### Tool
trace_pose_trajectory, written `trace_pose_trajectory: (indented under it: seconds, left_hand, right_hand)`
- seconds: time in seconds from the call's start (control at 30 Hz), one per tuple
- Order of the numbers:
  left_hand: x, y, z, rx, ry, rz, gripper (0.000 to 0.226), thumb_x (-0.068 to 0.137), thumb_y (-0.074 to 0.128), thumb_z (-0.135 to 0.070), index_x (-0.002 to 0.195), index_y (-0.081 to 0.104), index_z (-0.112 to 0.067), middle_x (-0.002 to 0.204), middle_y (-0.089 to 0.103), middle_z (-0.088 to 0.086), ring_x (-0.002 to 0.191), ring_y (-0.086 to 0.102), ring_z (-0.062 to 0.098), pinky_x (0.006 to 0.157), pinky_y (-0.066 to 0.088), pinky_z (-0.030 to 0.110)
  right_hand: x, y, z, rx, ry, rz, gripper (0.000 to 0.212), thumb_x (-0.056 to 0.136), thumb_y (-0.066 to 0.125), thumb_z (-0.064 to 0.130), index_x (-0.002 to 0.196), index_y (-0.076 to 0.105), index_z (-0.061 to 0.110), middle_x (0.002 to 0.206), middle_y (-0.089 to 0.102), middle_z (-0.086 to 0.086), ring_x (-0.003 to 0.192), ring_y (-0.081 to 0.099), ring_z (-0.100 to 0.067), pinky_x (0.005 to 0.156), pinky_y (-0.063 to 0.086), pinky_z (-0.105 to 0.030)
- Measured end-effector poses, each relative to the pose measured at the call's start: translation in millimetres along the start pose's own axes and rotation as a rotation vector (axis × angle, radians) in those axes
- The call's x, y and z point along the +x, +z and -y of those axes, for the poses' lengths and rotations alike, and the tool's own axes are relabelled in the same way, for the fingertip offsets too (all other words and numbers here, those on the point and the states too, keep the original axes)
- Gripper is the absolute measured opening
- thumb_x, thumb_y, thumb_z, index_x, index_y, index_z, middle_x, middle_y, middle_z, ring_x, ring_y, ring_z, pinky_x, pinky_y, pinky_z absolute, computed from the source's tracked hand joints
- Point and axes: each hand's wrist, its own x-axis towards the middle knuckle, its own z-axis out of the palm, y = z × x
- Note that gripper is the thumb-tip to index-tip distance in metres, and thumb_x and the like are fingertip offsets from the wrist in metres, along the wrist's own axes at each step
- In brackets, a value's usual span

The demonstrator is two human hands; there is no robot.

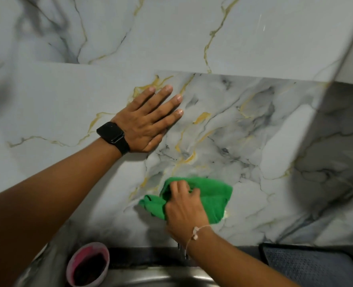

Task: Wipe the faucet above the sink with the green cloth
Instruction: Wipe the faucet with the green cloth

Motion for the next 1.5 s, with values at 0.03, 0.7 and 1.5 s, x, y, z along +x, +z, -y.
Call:
trace_pose_trajectory:
  seconds: [0.03, 0.7, 1.5]
  left_hand:
    - [-0.9, -0.7, 1.8, 0.004, -0.007, 0.006, 0.067, 0.089, 0.039, -0.034, 0.150, 0.028, -0.012, 0.158, 0.029, 0.014, 0.147, 0.022, 0.039, 0.118, 0.024, 0.054]
    - [3.8, -8.2, 1.7, -0.020, -0.011, -0.072, 0.064, 0.090, 0.032, -0.035, 0.149, 0.032, -0.010, 0.156, 0.034, 0.016, 0.145, 0.027, 0.041, 0.117, 0.026, 0.055]
    - [7.2, -4.6, -8.9, 0.047, 0.017, 0.009, 0.065, 0.086, 0.037, -0.035, 0.145, 0.040, -0.008, 0.152, 0.038, 0.018, 0.140, 0.034, 0.045, 0.113, 0.027, 0.056]
  right_hand:
    - [6.5, -1.1, 5.8, -0.111, -0.067, 0.030, 0.037, 0.088, 0.047, 0.033, 0.102, 0.067, 0.004, 0.106, 0.046, -0.017, 0.099, 0.039, -0.035, 0.078, 0.042, -0.051]
    - [2.1, 39.9, -44.8, 2.319, 0.907, 0.373, 0.056, 0.094, 0.039, 0.048, 0.112, 0.070, 0.006, 0.117, 0.068, -0.028, 0.110, 0.063, -0.042, 0.105, 0.044, -0.055]
    - [-75.4, 85.4, 7.0, 2.002, 0.685, -0.147, 0.043, 0.091, 0.054, 0.038, 0.133, 0.047, 0.042, 0.146, 0.047, 0.011, 0.134, 0.042, -0.009, 0.114, 0.032, -0.039]
